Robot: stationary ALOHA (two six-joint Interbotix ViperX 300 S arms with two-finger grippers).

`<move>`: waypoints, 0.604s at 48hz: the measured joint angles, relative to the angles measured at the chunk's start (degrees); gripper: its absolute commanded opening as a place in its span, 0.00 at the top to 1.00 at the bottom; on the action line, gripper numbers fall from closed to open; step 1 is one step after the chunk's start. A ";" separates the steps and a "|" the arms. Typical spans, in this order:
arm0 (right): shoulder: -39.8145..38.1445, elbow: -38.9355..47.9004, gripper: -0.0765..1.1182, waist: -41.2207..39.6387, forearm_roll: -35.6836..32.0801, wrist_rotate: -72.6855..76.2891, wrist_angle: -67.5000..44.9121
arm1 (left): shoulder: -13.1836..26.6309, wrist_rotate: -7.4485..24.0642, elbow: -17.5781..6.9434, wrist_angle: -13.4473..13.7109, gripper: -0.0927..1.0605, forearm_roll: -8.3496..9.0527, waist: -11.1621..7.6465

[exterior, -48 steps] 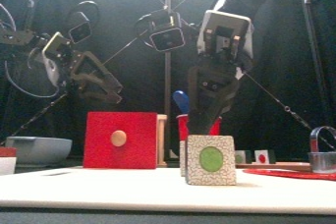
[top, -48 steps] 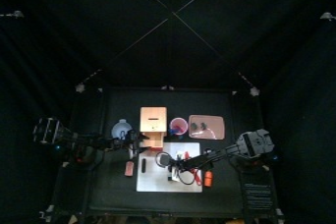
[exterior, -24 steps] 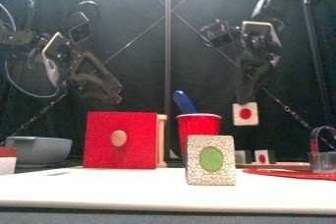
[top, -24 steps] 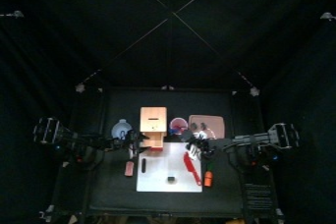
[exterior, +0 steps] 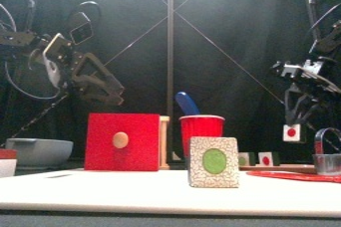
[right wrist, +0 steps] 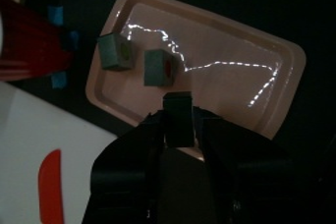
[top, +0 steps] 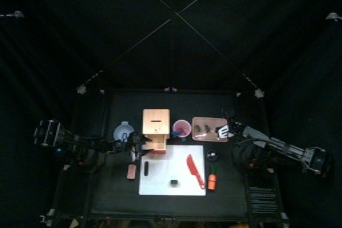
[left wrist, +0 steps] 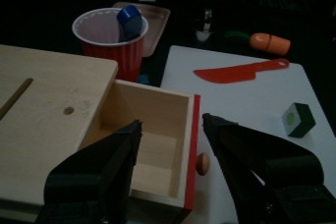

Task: Place sushi on board then cut the sushi with the knife then place the pieces on the plate
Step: Place the 4 sushi pieces on the plate

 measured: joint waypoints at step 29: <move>12.57 -0.88 0.16 -3.69 -0.79 0.00 -6.94 | 0.09 -0.18 1.32 0.00 0.15 0.00 0.00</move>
